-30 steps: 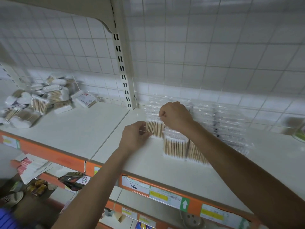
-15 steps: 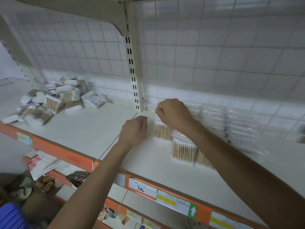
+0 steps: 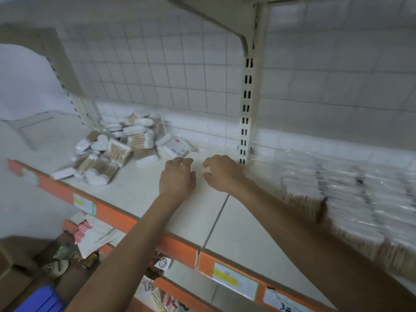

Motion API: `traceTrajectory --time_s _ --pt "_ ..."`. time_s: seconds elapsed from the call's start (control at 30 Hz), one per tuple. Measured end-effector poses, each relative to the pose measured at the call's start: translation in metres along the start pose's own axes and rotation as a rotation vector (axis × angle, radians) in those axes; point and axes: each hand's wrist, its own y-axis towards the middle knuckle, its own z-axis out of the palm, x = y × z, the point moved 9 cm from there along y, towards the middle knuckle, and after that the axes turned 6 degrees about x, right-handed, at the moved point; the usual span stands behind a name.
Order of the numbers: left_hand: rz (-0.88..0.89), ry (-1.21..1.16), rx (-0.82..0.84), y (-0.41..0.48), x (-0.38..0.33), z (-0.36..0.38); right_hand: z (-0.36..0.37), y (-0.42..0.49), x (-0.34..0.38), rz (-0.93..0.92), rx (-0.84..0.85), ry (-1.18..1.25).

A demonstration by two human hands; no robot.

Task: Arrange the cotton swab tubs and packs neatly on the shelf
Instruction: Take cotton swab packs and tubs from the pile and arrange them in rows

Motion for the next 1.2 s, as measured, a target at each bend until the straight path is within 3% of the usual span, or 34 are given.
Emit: traceTrajectory --time_s 0.2,0.37,0.53,1.07,1.2 --pt "-0.115 0.071 0.036 0.038 0.087 -0.009 0.032 0.066 0.03 0.026 -0.021 0.015" --pt "-0.054 0.124 -0.03 0.063 0.122 -0.016 0.049 0.106 0.042 0.099 -0.044 0.006" --pt "-0.042 0.095 0.019 0.079 0.144 0.0 0.063 0.136 0.053 0.161 -0.023 0.028" --pt "0.115 0.032 0.104 0.059 0.125 0.019 0.068 0.135 0.047 0.216 -0.175 -0.005" --pt "0.182 0.022 0.105 0.048 0.11 0.022 0.063 0.114 0.041 0.217 -0.204 0.124"
